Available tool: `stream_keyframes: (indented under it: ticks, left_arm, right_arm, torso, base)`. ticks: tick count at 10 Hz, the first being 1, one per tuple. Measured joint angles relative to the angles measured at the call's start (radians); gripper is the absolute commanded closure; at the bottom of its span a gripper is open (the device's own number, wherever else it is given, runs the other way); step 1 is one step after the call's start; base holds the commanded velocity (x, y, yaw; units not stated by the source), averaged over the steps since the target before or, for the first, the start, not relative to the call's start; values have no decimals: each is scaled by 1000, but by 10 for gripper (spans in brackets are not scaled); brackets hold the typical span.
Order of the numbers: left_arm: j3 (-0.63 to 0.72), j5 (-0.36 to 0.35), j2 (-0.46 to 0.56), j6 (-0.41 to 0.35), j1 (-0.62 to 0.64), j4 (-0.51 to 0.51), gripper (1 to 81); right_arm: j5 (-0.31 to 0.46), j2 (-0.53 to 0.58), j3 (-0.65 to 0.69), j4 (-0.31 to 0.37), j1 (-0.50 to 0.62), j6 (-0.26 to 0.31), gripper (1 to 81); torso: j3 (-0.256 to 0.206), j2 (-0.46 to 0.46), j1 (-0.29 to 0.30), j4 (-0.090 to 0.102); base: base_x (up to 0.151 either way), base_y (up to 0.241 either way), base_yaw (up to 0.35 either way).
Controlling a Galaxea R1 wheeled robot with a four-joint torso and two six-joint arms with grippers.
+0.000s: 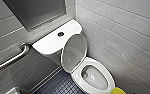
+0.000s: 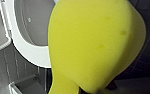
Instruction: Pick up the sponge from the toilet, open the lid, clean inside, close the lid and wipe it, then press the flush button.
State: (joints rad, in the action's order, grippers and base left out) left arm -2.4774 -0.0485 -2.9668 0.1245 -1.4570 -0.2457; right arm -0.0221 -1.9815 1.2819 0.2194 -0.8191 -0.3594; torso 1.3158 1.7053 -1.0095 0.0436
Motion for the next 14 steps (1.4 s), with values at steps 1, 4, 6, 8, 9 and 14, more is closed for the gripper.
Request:
stream_keyframes:
  ticks: [1, 4, 6, 8, 9, 14]
  left_arm:
    - [0, 0, 0, 0, 0, 0, 10]
    - [0, 0, 0, 0, 0, 0, 10]
    - [0, 0, 0, 0, 0, 0, 10]
    - [0, 0, 0, 0, 0, 0, 10]
    - [0, 1, 0, 0, 0, 0, 10]
    - [0, 1, 0, 0, 0, 0, 10]
  right_arm:
    - [-5, 28, -40, 0, 0, 0, 811]
    - [-9, 15, -107, -8, 77, 0, 811]
    - [32, -5, -114, -12, 120, -1, 811]
    - [75, -80, -108, -12, 189, -4, 811]
    - [100, -134, -79, -13, 220, -8, 811]
    - [185, -493, 237, -15, 397, -21, 811]
  torso:
    - [0, 0, 0, 0]
    - [0, 0, 0, 0]
    - [0, 0, 0, 0]
    - [0, 1, 2, -1]
    - [-1, 2, 2, -1]
    - [0, 1, 2, -1]
  base:
    - [0, 0, 0]
    - [0, 0, 0]
    - [0, 0, 0]
    - [0, 0, 0]
    - [0, 0, 0]
    - [0, 0, 0]
